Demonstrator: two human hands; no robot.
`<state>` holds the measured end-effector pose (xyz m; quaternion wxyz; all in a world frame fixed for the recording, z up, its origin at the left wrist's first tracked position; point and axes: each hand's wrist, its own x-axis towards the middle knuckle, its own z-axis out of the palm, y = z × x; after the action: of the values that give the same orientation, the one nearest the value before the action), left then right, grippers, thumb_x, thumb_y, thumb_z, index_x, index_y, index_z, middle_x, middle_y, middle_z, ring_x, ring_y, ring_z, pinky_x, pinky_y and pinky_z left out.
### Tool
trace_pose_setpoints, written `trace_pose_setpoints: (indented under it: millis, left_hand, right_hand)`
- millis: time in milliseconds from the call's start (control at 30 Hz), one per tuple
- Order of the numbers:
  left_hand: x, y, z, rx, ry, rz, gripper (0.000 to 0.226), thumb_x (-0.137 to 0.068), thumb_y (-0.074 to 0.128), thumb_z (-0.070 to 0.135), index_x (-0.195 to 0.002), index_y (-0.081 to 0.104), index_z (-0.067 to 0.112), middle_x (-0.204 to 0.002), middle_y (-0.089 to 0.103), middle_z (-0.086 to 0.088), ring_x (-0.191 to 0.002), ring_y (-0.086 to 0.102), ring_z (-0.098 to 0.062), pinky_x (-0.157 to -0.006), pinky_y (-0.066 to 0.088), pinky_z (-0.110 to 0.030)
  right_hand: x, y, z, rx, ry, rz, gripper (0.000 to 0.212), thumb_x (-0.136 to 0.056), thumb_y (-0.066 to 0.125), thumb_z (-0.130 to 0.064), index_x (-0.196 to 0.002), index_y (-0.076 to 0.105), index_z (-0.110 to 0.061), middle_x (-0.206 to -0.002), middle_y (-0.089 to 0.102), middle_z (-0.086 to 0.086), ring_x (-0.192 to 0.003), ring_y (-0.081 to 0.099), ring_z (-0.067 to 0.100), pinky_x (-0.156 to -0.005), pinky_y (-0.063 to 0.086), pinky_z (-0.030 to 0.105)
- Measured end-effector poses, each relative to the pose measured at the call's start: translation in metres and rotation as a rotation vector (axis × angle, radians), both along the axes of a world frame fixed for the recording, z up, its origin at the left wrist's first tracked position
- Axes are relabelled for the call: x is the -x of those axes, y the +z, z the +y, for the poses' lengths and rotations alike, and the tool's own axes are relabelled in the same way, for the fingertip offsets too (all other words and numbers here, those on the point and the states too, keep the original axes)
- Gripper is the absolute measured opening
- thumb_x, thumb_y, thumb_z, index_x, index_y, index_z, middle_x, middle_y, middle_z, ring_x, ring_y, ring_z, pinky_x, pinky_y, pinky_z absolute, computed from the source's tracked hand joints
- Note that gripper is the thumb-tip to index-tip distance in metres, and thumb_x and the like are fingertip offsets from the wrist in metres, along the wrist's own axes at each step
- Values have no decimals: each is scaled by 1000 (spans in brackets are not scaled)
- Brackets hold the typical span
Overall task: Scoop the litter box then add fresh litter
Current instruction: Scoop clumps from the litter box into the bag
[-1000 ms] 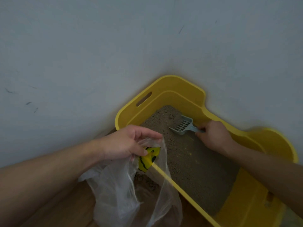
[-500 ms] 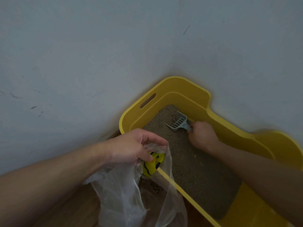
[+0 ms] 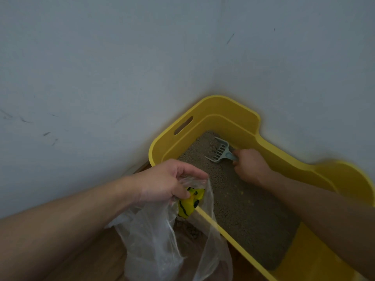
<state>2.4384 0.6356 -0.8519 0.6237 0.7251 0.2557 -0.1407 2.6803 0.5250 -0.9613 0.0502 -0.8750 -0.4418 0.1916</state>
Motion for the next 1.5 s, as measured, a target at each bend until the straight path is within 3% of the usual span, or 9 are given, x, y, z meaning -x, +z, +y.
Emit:
trace_pose_setpoints:
  millis: [133,300,600,767,933,1033,1167,1300,1500]
  left_hand:
    - [0,2,0,-5,-7,14,57,-85,57,-18,-128,63,19,-113,71,-2,-55,60,7,-49,42,-8]
    - [0,3,-1,-3,-17,11,56,-86,56,-19,-127,63,19,-78,71,18,-53,60,8,-50,42,-7]
    - [1,-2,2,9,-30,6,56,-86,59,-15,-126,65,24,-91,73,16,-60,60,-2,-51,44,-17]
    - [0,-5,2,8,-49,5,56,-86,57,-16,-127,63,22,-75,71,20,-54,58,2,-50,43,-15]
    - [2,-10,4,7,-37,-26,58,-83,61,-11,-123,66,31,-119,71,12,-79,60,-25,-55,45,-25]
    - [2,-11,4,18,-27,-34,58,-85,60,-12,-125,66,29,-121,70,9,-68,59,-13,-52,44,-22]
    - [2,-12,4,27,-25,-46,58,-85,59,-14,-125,65,28,-106,74,9,-60,54,-14,-50,44,-22]
    - [1,-12,2,40,1,-41,57,-85,57,-17,-126,64,23,-90,73,10,-52,57,0,-48,43,-16]
    - [2,-11,1,28,9,-51,58,-84,57,-16,-124,65,25,-113,71,-5,-57,58,0,-49,43,-16]
  right_hand:
    - [-1,-1,4,-41,-60,23,21,-91,57,-13,-109,68,-7,-87,66,8,-76,62,20,-68,54,35]
    - [2,-10,-5,-75,-40,48,20,-93,56,-16,-109,66,-9,-89,65,9,-76,58,20,-62,43,30]
    - [6,-11,-7,-101,-42,106,25,-94,57,-15,-117,65,-10,-105,68,12,-91,63,25,-83,54,45]
    - [9,-11,-10,-113,-26,87,21,-93,57,-16,-110,65,-7,-98,67,12,-84,61,24,-79,54,46]
    - [7,-5,-11,-112,-19,91,22,-94,57,-16,-113,65,-10,-100,67,12,-87,61,25,-80,54,45]
    - [10,-4,-13,-113,-11,110,20,-94,57,-16,-112,65,-12,-98,67,9,-84,61,22,-80,54,44]
    - [10,0,-14,-134,-41,137,22,-94,57,-15,-114,65,-14,-97,66,7,-83,60,19,-77,54,41]
    - [15,4,-13,-160,-46,152,24,-95,57,-17,-117,65,-17,-100,67,6,-85,61,19,-79,55,41]
    - [17,16,-19,-179,-56,160,23,-95,57,-18,-117,65,-18,-97,65,4,-83,60,18,-76,53,38]
